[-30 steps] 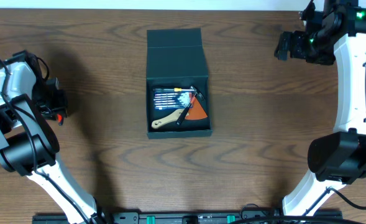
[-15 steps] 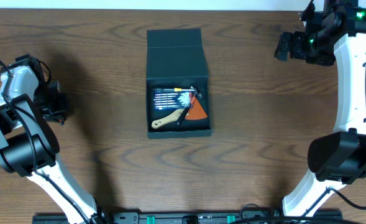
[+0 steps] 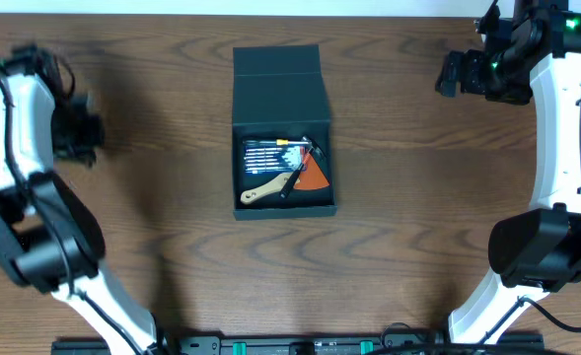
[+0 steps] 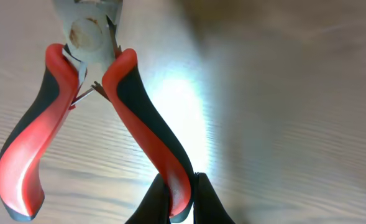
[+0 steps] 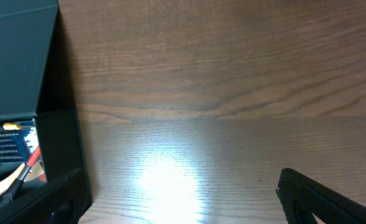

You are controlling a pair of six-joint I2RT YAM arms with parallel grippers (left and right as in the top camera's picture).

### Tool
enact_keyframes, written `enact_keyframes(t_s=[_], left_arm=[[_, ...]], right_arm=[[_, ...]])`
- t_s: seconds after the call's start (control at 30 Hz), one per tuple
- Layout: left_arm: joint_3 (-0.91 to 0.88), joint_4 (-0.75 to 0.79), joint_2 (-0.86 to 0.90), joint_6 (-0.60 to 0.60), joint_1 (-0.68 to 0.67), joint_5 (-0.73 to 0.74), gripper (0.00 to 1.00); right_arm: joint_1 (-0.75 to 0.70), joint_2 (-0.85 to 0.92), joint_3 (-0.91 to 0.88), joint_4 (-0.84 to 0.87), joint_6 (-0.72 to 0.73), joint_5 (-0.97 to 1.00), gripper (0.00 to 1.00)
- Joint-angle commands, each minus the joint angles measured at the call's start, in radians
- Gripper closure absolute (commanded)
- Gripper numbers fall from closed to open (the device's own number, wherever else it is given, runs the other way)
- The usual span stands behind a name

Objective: Pack container
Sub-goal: 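Carry the pliers into the box and release them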

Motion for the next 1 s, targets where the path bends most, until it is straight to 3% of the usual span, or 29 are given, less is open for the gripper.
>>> enact_keyframes(t_s=[0.0, 0.23, 0.53, 0.7, 0.97], left_arm=[[0.069, -0.021, -0.145, 0.078, -0.083, -0.005, 0.94], [0.070, -0.033, -0.304, 0.231, -0.382, -0.005, 0.94], [0.017, -0.044, -0.246, 0.389, -0.710, -0.001, 0.94], [-0.019, -0.043, -0.137, 0.477, -0.798, -0.001, 0.94], [-0.023, -0.043, 0.077, 0.485, -0.806, -0.005, 0.94]], right_arm=[[0.002, 0.009, -0.005, -0.001, 0.014, 0.003, 0.01], [0.002, 0.009, -0.005, -0.001, 0.014, 0.003, 0.01], [0.002, 0.009, -0.005, -0.001, 0.014, 0.003, 0.01], [0.002, 0.009, -0.005, -0.001, 0.014, 0.003, 0.01], [0.002, 0.009, -0.005, -0.001, 0.013, 0.003, 0.01]])
